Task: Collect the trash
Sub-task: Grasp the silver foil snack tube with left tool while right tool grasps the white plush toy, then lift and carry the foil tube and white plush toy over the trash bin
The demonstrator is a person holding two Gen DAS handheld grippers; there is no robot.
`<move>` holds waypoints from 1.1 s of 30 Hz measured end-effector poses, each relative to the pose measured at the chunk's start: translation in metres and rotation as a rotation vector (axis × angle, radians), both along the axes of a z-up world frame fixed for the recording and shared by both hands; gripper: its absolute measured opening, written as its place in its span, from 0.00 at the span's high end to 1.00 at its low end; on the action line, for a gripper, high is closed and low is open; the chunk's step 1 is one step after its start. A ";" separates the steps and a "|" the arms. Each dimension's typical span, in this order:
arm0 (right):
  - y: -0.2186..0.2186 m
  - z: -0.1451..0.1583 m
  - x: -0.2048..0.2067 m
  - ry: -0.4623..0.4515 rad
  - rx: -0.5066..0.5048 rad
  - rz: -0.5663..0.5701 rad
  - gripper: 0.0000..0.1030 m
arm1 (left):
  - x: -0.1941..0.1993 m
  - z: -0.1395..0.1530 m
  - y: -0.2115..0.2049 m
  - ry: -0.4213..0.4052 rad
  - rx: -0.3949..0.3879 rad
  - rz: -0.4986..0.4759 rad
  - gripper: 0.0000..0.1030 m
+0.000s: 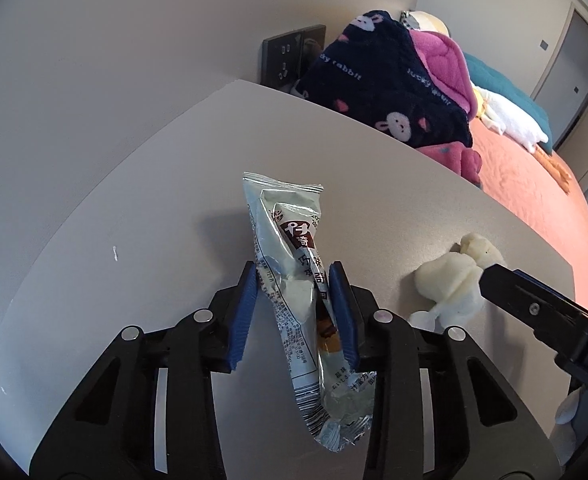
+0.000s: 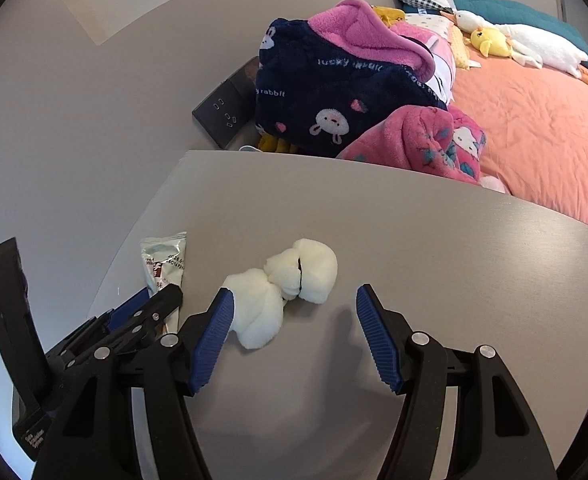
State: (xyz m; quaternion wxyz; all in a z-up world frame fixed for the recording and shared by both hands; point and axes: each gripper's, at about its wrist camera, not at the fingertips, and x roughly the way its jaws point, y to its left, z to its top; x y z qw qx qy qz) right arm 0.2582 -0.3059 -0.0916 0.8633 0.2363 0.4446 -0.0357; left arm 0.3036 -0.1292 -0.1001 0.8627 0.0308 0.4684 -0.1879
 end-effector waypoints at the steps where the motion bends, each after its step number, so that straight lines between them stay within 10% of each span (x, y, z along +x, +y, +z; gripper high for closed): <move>1: 0.000 -0.001 0.002 0.004 0.000 -0.003 0.36 | 0.000 0.000 0.002 -0.006 0.003 0.007 0.68; 13: 0.025 -0.006 0.026 0.033 -0.091 0.020 0.37 | -0.002 0.000 0.029 -0.016 -0.007 0.054 0.73; 19: 0.030 -0.006 0.027 0.037 -0.075 0.074 0.72 | -0.002 0.000 0.034 -0.013 -0.012 0.068 0.73; 33: 0.038 0.015 -0.001 0.014 -0.103 0.148 0.75 | -0.019 0.015 0.041 -0.012 -0.100 0.060 0.75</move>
